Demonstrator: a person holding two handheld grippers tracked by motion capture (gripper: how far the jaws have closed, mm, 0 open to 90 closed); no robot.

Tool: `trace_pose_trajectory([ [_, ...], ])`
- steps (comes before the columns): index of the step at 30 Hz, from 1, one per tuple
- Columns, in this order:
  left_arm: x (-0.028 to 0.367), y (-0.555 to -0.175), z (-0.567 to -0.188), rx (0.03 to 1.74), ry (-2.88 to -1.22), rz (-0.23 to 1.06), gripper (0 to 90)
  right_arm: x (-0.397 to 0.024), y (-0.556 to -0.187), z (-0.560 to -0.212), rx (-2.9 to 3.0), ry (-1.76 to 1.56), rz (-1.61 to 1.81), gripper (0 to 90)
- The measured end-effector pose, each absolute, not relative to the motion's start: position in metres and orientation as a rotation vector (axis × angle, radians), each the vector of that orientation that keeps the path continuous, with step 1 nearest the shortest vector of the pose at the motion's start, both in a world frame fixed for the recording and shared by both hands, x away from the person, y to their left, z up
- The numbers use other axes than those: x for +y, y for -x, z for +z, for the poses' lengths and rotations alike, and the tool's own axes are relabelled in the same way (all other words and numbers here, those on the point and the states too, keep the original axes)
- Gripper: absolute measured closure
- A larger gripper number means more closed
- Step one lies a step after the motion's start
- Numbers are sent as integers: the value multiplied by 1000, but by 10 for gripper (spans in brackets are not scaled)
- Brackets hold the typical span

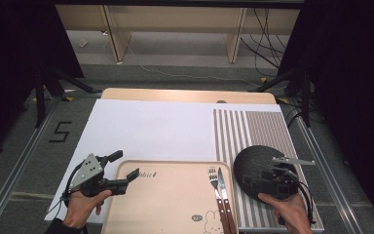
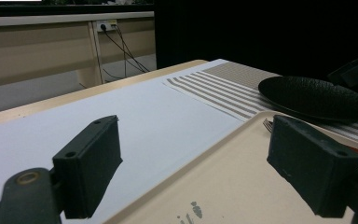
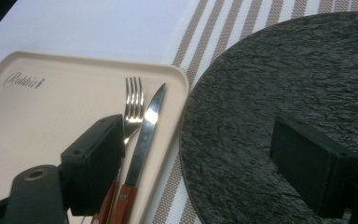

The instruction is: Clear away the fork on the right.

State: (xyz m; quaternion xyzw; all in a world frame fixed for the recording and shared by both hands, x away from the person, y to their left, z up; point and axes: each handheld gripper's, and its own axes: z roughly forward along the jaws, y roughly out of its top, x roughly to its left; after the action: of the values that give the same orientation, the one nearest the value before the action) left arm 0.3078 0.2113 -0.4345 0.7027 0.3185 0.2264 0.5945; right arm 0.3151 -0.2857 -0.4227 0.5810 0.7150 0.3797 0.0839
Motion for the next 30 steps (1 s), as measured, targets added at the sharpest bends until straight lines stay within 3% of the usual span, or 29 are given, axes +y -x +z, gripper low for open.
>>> trace_pose_trajectory([
  [30, 211, -309, -435, 751, -1634, 530, 162, -322, -309, -428, 1958, -1882, 1187, 190],
])
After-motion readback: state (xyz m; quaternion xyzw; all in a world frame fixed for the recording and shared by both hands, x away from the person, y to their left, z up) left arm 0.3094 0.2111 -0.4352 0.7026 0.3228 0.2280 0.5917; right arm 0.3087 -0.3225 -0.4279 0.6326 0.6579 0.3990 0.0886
